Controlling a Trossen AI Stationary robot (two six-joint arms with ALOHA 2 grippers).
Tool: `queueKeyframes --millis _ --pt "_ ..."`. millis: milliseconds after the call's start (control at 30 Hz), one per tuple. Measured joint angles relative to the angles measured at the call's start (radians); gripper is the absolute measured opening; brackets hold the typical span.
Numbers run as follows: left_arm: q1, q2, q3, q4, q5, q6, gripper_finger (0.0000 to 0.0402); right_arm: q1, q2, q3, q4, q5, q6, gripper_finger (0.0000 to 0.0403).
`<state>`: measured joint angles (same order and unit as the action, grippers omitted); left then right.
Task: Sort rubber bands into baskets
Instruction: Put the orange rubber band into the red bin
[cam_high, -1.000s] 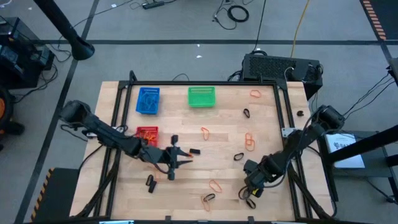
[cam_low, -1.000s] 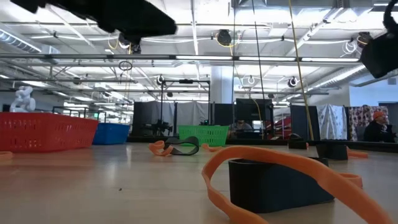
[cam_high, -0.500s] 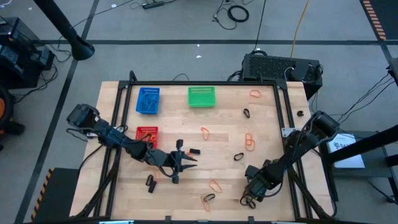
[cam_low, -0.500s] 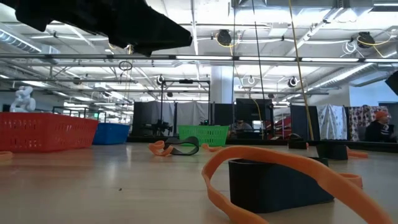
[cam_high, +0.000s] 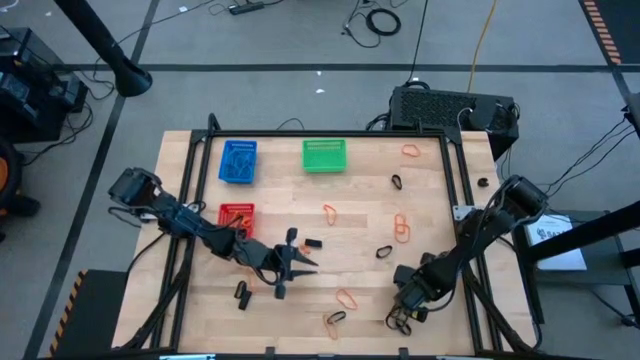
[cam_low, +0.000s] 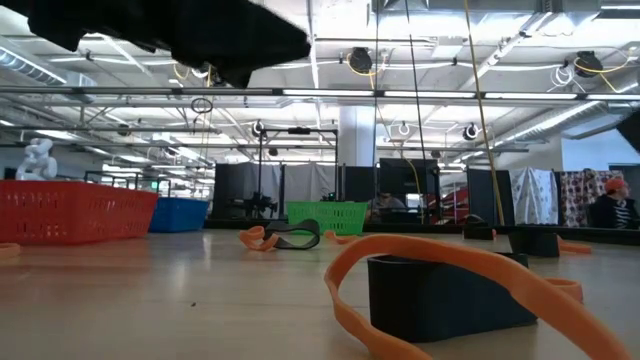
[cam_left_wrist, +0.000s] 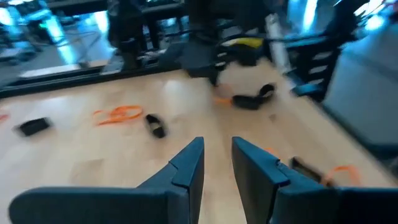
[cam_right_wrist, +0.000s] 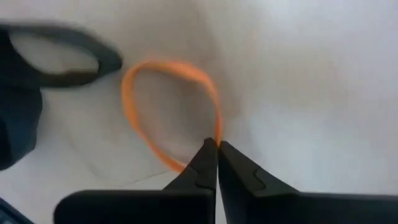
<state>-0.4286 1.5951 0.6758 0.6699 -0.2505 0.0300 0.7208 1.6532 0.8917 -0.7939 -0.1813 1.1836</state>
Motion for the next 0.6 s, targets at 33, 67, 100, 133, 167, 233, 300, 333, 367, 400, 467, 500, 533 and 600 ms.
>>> queueKeyframes --millis 33,67,100,133,167,233,300,333,367,400,467,500,533,600 --pt "0.000 0.014 0.000 0.023 0.022 -0.018 0.0090 -0.003 -0.016 0.000 -0.010 0.011 -0.006 0.0002" --pt "0.000 0.029 0.000 0.041 0.036 -0.024 0.0090 -0.007 -0.034 0.000 -0.016 0.030 -0.008 0.0003" --pt "-0.001 0.048 0.000 0.067 0.048 -0.025 0.0090 -0.008 -0.050 0.000 -0.021 0.049 -0.009 0.0003" --pt "-0.002 0.071 0.000 0.106 0.059 -0.026 0.0090 -0.011 -0.068 0.000 -0.031 0.079 -0.011 0.0002" --pt "-0.005 0.096 0.000 0.143 0.063 -0.026 0.0090 -0.012 -0.085 0.000 -0.044 0.117 -0.011 0.0001" --pt "-0.008 0.152 0.000 0.208 0.064 -0.026 0.0090 -0.020 -0.119 0.000 -0.046 0.217 -0.018 0.0001" --pt "-0.008 0.214 0.000 0.294 0.064 -0.027 0.0090 -0.028 -0.145 0.001 -0.033 0.330 -0.019 0.0001" --pt "-0.008 0.246 0.000 0.347 0.064 -0.037 0.0090 -0.034 -0.155 0.001 -0.020 0.388 -0.025 0.0001" --pt "-0.005 0.277 0.000 0.406 0.064 -0.054 0.0090 -0.041 -0.162 0.001 0.009 0.445 -0.039 0.0001" --pt "-0.001 0.309 0.003 0.463 0.063 -0.075 0.0090 -0.048 -0.166 0.001 0.046 0.494 -0.063 0.0001" --pt "0.011 0.371 0.025 0.549 0.061 -0.129 0.0090 -0.061 -0.167 0.001 0.128 0.570 -0.133 0.0001" --pt "0.018 0.397 0.039 0.573 0.060 -0.162 0.0090 -0.069 -0.164 0.001 0.178 0.593 -0.178 0.0001" --pt "0.025 0.421 0.058 0.583 0.059 -0.195 0.0090 -0.079 -0.159 0.001 0.239 0.605 -0.227 0.0001" --pt "0.040 0.464 0.102 0.566 0.059 -0.257 0.0090 -0.098 -0.147 0.002 0.350 0.605 -0.332 0.0001"
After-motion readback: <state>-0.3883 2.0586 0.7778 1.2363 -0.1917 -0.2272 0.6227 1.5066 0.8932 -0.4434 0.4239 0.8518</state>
